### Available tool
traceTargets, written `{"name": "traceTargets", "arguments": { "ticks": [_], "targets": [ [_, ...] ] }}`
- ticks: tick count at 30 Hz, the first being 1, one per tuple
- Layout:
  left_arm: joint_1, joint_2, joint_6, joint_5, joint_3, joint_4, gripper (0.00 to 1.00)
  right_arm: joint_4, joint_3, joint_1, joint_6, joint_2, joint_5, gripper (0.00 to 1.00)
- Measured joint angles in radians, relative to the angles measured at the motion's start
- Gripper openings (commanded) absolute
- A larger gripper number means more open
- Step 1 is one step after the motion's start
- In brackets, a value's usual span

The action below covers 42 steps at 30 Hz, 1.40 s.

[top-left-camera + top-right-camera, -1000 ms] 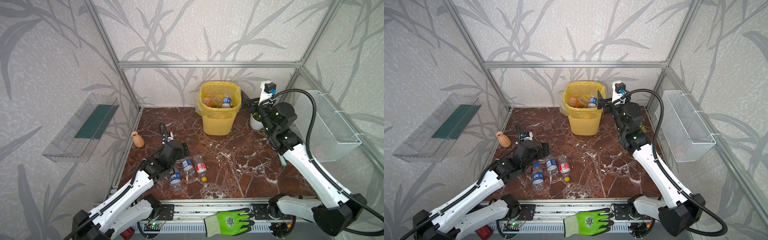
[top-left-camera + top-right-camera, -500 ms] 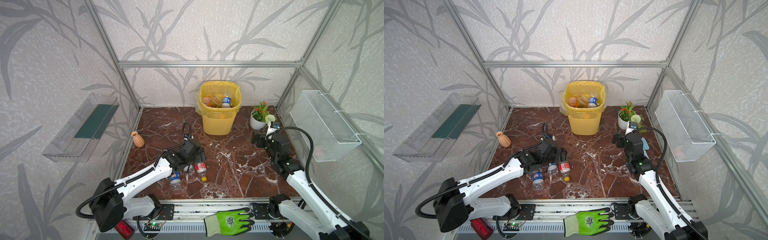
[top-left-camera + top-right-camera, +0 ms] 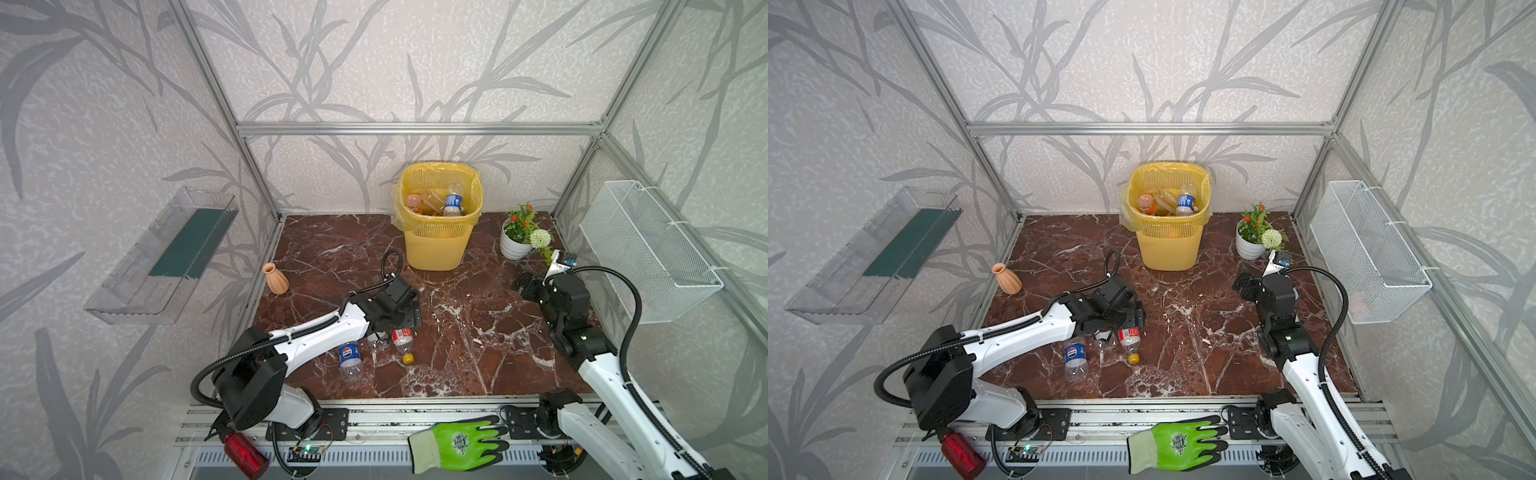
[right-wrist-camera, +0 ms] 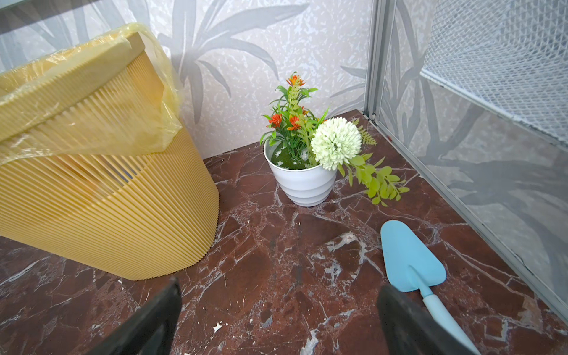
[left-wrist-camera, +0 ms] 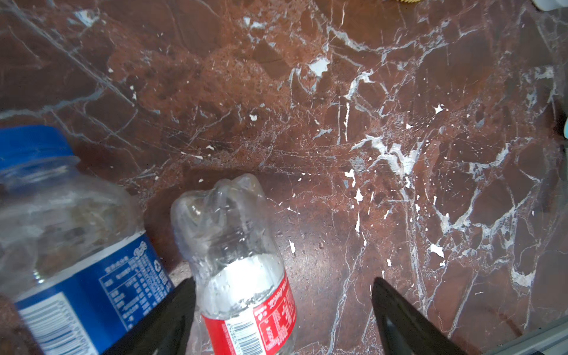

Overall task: Throw the plastic bottles in the bin
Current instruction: 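Close the left gripper on the red-labelled bottle while the right arm withdraws, then lift the red-labelled bottle with the left gripper and drop it into the bin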

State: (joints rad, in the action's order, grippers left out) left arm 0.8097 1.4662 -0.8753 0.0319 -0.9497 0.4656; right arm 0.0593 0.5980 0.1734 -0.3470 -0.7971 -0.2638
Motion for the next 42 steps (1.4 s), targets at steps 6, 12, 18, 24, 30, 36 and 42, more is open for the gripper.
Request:
{"name": "traceTargets", "arguments": {
  "ticks": [6, 12, 18, 24, 30, 36, 42],
  "targets": [
    [0.0, 0.029, -0.019, 0.0, -0.015, 0.028, 0.87, 0.0, -0.01, -0.006, -0.011, 0.0, 0.002, 0.99],
    [0.001, 0.04, -0.026, 0.0, -0.017, 0.034, 0.87, 0.003, -0.015, -0.016, -0.024, 0.004, 0.002, 0.99],
    [0.001, 0.073, -0.027, 0.0, -0.017, 0.039, 0.86, 0.007, -0.021, -0.019, -0.027, 0.016, 0.002, 0.99],
    [0.001, 0.109, -0.026, 0.0, -0.031, 0.038, 0.85, 0.014, -0.024, -0.021, -0.027, 0.02, 0.002, 0.99],
    [0.001, 0.17, -0.015, 0.0, -0.072, 0.036, 0.83, 0.018, -0.029, -0.025, -0.027, 0.035, -0.002, 0.99],
    [0.001, 0.254, 0.012, -0.01, -0.141, 0.032, 0.81, 0.025, -0.029, -0.031, -0.027, 0.052, -0.008, 0.99],
    [0.001, 0.311, 0.044, -0.026, -0.162, 0.036, 0.76, 0.037, -0.033, -0.042, -0.029, 0.079, -0.016, 0.99]
  ]
}}
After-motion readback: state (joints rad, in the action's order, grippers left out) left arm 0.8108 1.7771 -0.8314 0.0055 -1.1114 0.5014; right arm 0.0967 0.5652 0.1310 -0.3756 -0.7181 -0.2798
